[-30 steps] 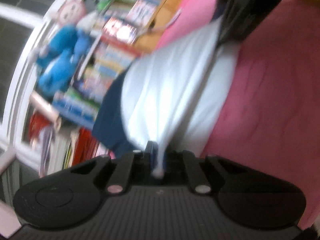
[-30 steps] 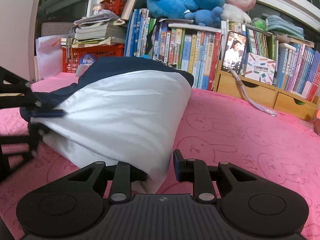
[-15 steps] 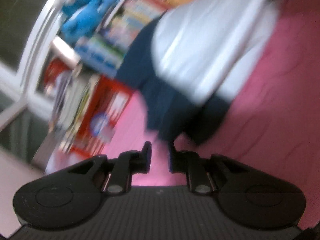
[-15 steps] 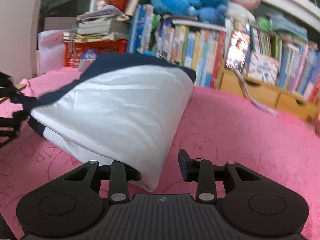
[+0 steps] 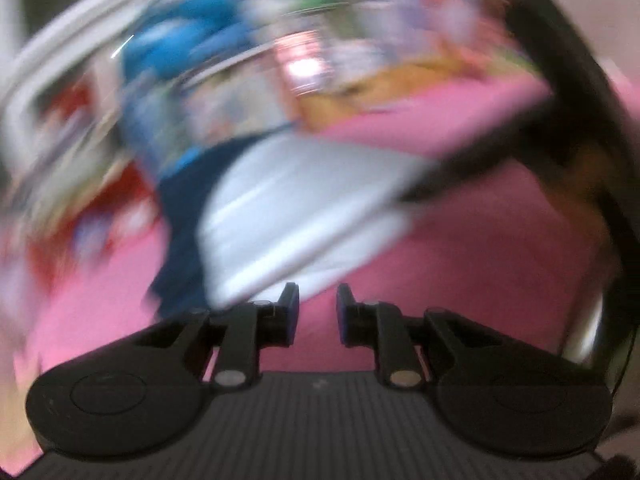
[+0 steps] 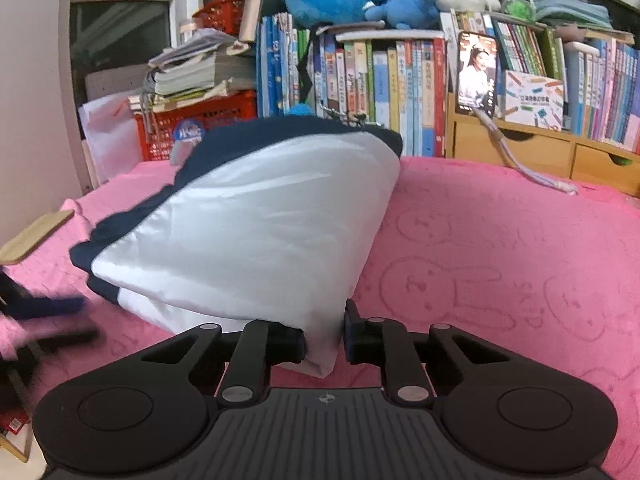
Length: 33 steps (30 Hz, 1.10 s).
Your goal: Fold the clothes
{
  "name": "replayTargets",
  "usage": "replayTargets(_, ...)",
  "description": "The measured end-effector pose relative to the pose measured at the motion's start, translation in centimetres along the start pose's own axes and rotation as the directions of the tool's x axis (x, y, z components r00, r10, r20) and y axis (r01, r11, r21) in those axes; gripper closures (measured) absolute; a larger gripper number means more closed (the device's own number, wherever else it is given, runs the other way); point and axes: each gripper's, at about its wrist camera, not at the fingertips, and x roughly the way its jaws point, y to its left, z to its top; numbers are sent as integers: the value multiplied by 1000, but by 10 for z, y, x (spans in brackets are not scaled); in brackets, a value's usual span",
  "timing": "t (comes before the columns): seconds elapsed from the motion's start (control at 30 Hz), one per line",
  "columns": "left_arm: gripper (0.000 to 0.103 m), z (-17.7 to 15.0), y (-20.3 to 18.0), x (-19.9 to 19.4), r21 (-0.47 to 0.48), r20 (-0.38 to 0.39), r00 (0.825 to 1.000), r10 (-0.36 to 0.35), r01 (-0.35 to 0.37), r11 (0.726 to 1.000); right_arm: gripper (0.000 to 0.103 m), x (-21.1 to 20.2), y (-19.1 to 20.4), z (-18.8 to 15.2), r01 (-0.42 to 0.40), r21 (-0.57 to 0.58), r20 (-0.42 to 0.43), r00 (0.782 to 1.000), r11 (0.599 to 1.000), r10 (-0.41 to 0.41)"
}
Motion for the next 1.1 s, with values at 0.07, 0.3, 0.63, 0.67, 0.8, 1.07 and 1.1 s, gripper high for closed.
replayTargets(0.07,81,8,-18,12,133,27,1000,-13,9,991,85,-2,-1,8,-10,-13,2,1000,1000,10)
replayTargets(0.3,74,13,-31,54,268,15,998,60,-62,962,85,-5,3,19,9,-63,10,1000,998,-9)
replayTargets(0.63,79,-47,55,31,74,-256,940,225,-213,974,85,-3,10,7,91,-193,8,996,977,-91)
replayTargets(0.67,79,-52,61,27,67,-276,930,244,-234,970,85,-3,9,7,90,-194,8,996,977,-90)
replayTargets(0.8,80,-59,93,8,-130,-318,924,211,-262,956,85,-1,7,2,92,-183,11,996,979,-92)
replayTargets(1.07,66,-57,142,-32,-812,180,959,-217,269,517,84,1,4,-6,85,-181,6,996,980,-85)
replayTargets(1.1,64,-56,139,-27,-825,224,942,-249,319,466,84,1,4,-7,86,-183,7,996,979,-86)
